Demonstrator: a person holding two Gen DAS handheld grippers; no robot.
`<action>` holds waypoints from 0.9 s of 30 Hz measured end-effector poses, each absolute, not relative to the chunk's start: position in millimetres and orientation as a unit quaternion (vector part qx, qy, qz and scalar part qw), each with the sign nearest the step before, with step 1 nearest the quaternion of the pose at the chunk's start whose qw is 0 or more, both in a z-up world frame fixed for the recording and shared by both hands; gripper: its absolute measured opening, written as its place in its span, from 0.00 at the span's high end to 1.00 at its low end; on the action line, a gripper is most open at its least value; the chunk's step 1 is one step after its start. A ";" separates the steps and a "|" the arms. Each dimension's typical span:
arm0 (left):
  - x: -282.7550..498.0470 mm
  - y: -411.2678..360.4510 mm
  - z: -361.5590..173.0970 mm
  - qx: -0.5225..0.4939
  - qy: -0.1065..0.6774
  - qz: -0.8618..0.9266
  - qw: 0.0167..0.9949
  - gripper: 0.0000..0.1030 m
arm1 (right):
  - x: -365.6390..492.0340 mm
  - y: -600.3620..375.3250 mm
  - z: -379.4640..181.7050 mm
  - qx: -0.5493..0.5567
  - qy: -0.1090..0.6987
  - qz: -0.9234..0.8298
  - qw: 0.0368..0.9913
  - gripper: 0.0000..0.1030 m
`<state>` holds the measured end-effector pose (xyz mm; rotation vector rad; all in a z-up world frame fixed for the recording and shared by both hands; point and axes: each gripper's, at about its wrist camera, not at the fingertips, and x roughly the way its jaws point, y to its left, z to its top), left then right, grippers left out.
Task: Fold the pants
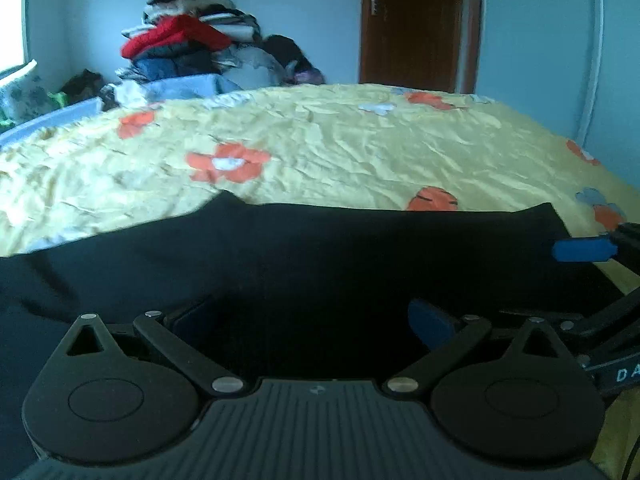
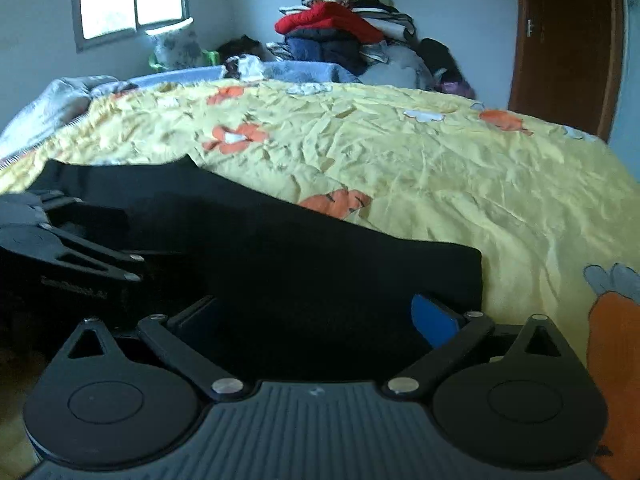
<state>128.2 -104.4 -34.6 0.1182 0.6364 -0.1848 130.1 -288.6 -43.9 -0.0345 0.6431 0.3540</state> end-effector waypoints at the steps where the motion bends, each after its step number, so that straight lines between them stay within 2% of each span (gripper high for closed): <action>1: 125.1 -103.2 -33.4 0.066 0.306 -0.084 0.946 0.00 | 128.9 -286.3 -43.1 -0.018 0.319 0.164 0.933 0.00; 27: 112.3 -92.5 -40.0 0.065 0.301 -0.097 0.946 0.00 | 100.9 -282.0 -48.7 -0.002 0.310 0.082 0.947 0.00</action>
